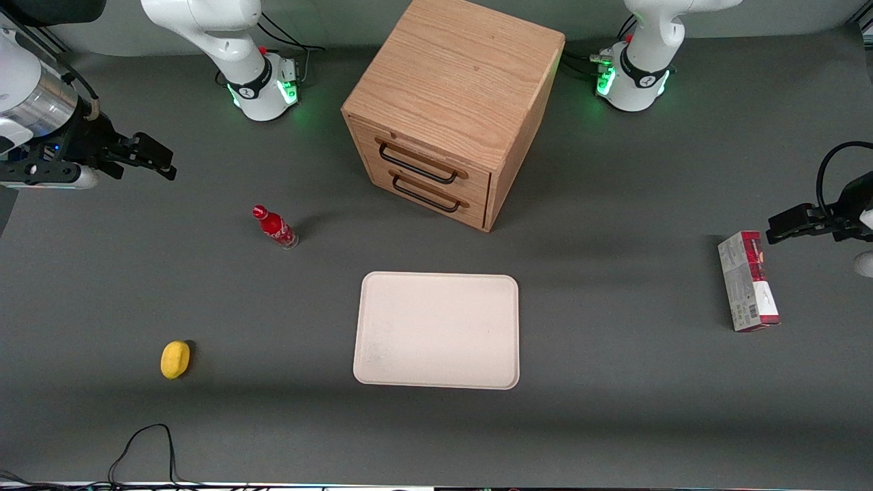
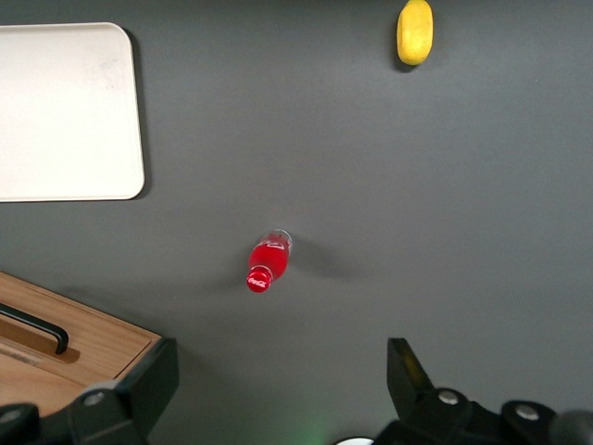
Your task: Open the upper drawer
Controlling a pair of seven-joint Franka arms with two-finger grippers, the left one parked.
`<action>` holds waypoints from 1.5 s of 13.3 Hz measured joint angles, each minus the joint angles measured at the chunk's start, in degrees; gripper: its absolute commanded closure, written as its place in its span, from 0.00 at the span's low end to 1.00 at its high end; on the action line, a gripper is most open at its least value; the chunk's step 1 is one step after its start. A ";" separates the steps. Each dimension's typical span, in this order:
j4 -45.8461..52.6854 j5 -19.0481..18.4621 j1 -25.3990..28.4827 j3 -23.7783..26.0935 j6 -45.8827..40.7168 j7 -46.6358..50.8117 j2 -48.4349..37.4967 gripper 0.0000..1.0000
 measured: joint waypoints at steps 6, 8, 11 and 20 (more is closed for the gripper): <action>2.88 -0.12 0.35 0.63 -0.01 -0.27 2.23 0.00; 6.61 -0.09 0.82 3.19 -0.15 -0.64 5.87 0.00; 11.40 -0.08 1.45 12.43 -0.18 -0.68 11.03 0.00; 18.67 0.02 2.14 37.75 -0.34 -12.71 21.80 0.00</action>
